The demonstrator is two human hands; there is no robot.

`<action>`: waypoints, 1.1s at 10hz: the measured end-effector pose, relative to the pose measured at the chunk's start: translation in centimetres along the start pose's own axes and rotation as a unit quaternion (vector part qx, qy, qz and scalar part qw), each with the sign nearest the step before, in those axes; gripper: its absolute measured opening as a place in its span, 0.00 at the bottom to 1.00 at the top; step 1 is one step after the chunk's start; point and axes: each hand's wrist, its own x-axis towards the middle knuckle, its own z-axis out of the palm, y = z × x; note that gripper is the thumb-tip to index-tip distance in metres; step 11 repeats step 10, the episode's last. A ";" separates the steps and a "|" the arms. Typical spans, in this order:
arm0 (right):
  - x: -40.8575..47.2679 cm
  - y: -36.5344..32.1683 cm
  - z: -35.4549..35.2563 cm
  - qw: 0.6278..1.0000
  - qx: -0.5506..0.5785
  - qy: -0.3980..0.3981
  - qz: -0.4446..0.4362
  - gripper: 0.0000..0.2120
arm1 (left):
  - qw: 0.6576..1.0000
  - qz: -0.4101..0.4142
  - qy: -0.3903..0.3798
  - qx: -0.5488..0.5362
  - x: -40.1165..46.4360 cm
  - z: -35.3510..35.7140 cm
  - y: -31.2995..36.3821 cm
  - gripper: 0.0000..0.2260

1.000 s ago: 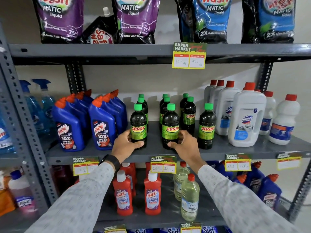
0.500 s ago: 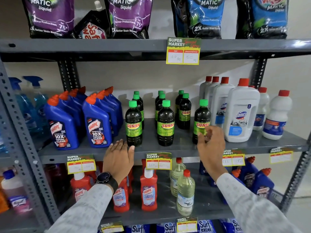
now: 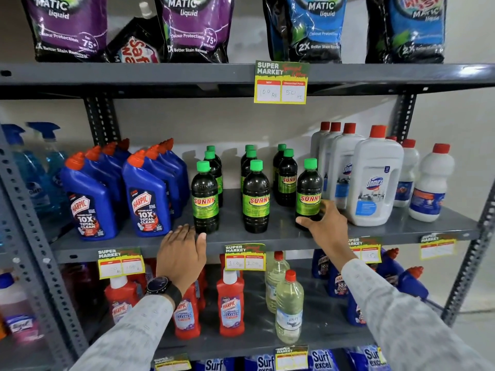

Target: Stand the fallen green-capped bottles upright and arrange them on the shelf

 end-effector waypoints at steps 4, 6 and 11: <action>-0.8 -1.0 1.1 0.999 0.002 -0.029 -0.027 0.34 | 1.000 0.002 0.007 -0.002 -0.1 -0.3 0.2 0.29; -0.9 -1.0 1.0 0.999 -0.004 -0.036 -0.027 0.34 | 1.000 0.002 0.017 -0.006 -0.1 -0.1 0.1 0.29; -1.1 -1.3 0.6 0.998 -0.009 -0.051 -0.036 0.37 | 0.997 -0.004 0.027 -0.066 -0.3 -0.4 -0.1 0.32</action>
